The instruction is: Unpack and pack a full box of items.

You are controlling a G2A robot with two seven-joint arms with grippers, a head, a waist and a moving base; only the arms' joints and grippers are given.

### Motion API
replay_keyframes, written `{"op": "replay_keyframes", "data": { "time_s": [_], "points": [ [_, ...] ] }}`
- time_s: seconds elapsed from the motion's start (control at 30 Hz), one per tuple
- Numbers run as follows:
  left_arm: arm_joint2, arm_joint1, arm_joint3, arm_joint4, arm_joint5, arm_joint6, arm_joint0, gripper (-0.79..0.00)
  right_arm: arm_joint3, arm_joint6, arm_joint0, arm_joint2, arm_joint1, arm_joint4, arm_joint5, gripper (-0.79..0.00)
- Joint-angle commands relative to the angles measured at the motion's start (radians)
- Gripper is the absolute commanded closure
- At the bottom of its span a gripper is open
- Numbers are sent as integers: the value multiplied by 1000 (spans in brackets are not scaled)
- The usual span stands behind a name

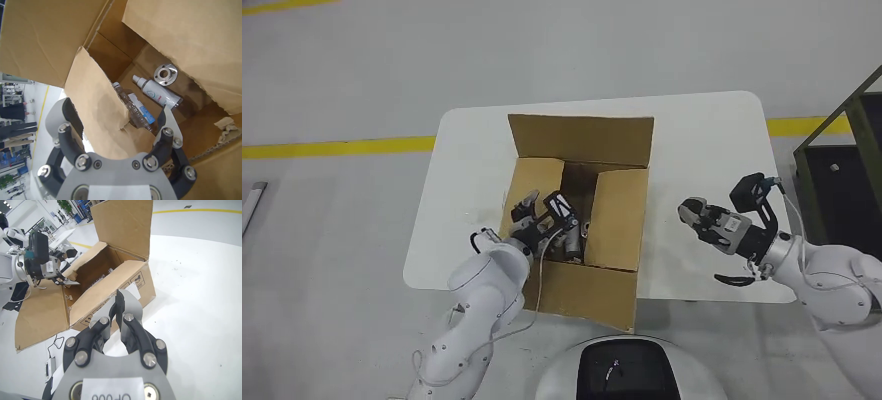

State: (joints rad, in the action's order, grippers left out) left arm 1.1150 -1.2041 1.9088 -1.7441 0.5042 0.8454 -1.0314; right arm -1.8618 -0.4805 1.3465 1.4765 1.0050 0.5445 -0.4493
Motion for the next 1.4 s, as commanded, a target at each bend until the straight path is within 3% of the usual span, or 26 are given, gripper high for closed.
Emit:
{"op": "replay_keyframes", "data": {
  "time_s": [0.0, 0.03, 0.13, 0.17, 0.2, 0.57, 1.03, 1.2, 1.23, 1.27, 1.3, 1.37],
  "points": [
    [-6, -5, -15, 3, -39, 25, 5, -640, -7, 0, -2, -4, 0, 0, 0, 0],
    [-10, -7, -18, 5, -54, 40, 7, -409, -8, 0, -3, -6, 1, 0, 1, 0],
    [-13, -11, -25, -4, -82, 74, 10, -157, -14, 6, -4, -11, 2, 5, 11, 0],
    [-12, -12, -26, -8, -90, 79, 8, -18, -17, 10, -3, -12, 2, 7, 18, 0],
    [-9, -13, -25, -2, -102, 80, 6, 0, -21, 12, -1, -13, 3, 8, 22, 0],
    [37, -18, 36, 29, -162, 77, -18, 0, -39, 28, 5, -14, 5, 9, 37, 0],
    [147, -45, 114, 412, -439, 8, -40, 0, -59, 28, 1, 8, 4, -3, 25, 0],
    [178, -49, 125, 508, -492, 13, -50, 0, -47, -7, -14, 4, 2, -15, -10, 0],
    [184, -48, 123, 497, -487, 20, -52, -123, -42, -18, -20, 0, 1, -15, -16, 0],
    [185, -46, 123, 482, -475, 28, -55, -730, -38, -21, -26, -2, 1, -17, -16, 0],
    [187, -45, 123, 477, -469, 31, -57, -785, -35, -23, -30, -6, 2, -19, -17, 0],
    [192, -44, 123, 466, -456, 26, -58, -785, -30, -21, -36, -11, 2, -20, -17, 0]
  ]
}}
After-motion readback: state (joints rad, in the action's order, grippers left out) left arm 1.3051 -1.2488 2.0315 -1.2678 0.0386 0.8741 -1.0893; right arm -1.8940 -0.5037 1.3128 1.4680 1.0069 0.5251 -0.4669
